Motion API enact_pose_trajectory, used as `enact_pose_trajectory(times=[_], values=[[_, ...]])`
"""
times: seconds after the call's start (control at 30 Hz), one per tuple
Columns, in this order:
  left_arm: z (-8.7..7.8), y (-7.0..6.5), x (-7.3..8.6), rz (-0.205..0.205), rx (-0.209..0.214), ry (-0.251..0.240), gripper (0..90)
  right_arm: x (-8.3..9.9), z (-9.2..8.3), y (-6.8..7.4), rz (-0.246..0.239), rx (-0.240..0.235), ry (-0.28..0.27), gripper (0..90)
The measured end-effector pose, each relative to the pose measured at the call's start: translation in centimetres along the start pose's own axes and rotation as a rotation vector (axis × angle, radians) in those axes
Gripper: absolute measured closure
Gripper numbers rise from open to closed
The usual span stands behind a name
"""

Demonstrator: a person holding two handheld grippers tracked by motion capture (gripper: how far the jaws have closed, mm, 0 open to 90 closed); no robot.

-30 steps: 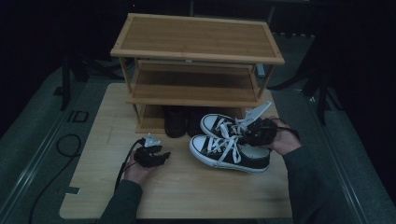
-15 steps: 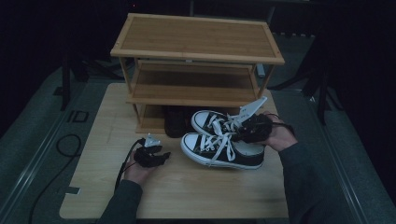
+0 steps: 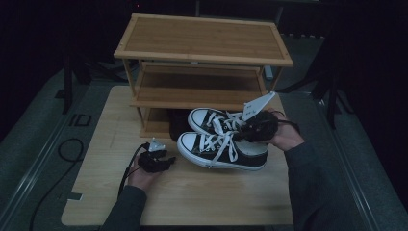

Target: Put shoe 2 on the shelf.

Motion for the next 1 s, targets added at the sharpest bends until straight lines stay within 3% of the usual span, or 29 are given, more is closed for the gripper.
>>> enact_pose_trajectory(times=[0.3,0.53,1.0], values=[[0.0,0.0,0.0,-0.003,0.005,0.000,50.8,-2.0,-0.6,-0.8,0.002,0.015,-0.020,85.5],[0.0,0.0,0.0,-0.003,0.004,0.000,50.8,-3.6,-0.6,-2.2,0.029,0.064,-0.003,85.5],[-0.1,0.0,0.0,-0.003,0.007,-0.002,50.8,-4.8,1.3,-4.3,0.188,0.188,0.011,85.4]])
Point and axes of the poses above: each handheld gripper's, and its own axes: z roughly forward along the jaws, x roughly out of its underside, y roughly to its left, the point moved 4 cm from there along z, roughly forward along the jaws, and after that the axes turned 15 degrees about x, right-handed, at the moved point
